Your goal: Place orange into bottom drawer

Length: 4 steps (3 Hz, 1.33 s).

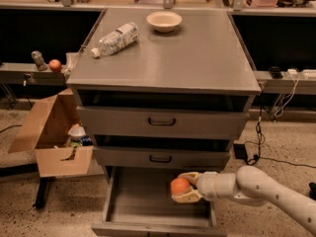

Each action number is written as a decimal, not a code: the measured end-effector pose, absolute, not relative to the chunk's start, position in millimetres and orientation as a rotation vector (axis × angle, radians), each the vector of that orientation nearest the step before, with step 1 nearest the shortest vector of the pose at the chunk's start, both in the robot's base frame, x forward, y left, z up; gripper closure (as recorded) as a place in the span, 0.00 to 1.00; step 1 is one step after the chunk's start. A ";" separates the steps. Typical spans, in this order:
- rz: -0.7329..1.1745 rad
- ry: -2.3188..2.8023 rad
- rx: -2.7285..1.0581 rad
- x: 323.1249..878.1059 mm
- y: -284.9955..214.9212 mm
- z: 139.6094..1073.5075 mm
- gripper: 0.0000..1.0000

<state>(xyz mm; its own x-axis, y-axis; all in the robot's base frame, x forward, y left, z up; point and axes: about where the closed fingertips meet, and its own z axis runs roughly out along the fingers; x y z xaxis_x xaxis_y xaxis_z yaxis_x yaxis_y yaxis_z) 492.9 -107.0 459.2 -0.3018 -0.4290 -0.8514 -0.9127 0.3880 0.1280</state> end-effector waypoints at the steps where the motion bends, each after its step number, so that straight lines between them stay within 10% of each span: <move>1: 0.784 1.953 -1.114 505.2 -111.9 395.9 1.00; 4: 0.756 2.074 -1.040 520.3 -115.4 312.6 1.00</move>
Offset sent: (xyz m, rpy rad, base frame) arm 0.0326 -0.0214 -0.1892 -0.0597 0.1657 -0.1538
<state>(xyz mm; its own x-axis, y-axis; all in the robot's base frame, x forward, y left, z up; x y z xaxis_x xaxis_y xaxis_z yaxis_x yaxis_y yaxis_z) 520.3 -115.4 312.6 -0.4433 -0.4387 -0.7817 -0.8388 0.5106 0.1892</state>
